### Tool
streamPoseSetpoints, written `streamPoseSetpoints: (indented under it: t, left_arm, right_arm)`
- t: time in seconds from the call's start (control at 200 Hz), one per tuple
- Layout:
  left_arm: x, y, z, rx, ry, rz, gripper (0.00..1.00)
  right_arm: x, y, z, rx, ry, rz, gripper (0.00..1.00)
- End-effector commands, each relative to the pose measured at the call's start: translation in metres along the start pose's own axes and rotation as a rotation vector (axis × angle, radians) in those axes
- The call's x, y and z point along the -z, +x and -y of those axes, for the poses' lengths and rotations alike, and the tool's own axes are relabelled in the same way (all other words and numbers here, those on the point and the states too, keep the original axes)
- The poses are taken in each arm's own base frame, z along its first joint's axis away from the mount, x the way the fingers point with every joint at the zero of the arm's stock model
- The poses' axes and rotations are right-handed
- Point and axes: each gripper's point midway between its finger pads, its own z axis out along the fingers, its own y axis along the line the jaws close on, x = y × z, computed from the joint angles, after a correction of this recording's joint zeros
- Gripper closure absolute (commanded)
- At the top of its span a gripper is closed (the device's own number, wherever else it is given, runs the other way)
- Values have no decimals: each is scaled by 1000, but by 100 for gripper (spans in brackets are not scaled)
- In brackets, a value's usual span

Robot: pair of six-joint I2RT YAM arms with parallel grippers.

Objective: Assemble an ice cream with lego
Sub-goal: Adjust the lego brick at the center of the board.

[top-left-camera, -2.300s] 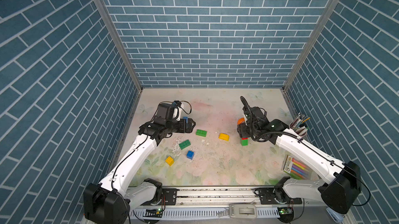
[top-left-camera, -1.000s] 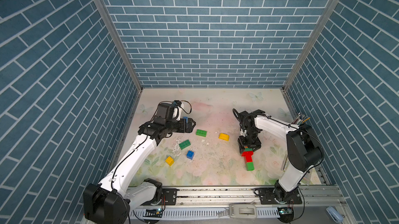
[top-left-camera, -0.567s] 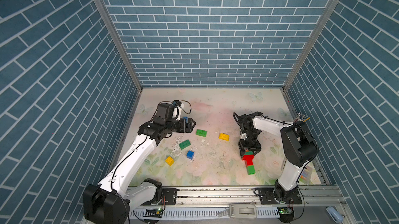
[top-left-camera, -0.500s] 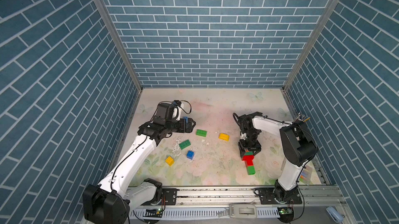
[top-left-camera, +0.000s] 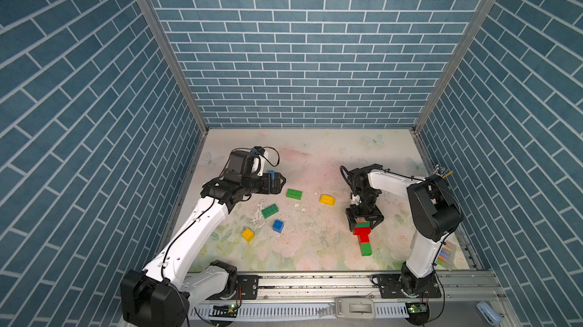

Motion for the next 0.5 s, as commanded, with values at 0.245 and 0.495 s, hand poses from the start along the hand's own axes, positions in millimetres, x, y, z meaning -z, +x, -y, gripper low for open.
streamPoseSetpoints:
  t: [0.245,0.495]
  left_arm:
    - [12,28,-4,61,-34,-70,0]
    - [17,95,-9,145,-141,-292,0]
  right_arm:
    - [37,14,0,-16,-13,120,3]
    - [89,34,-6,-42,-61,287,2]
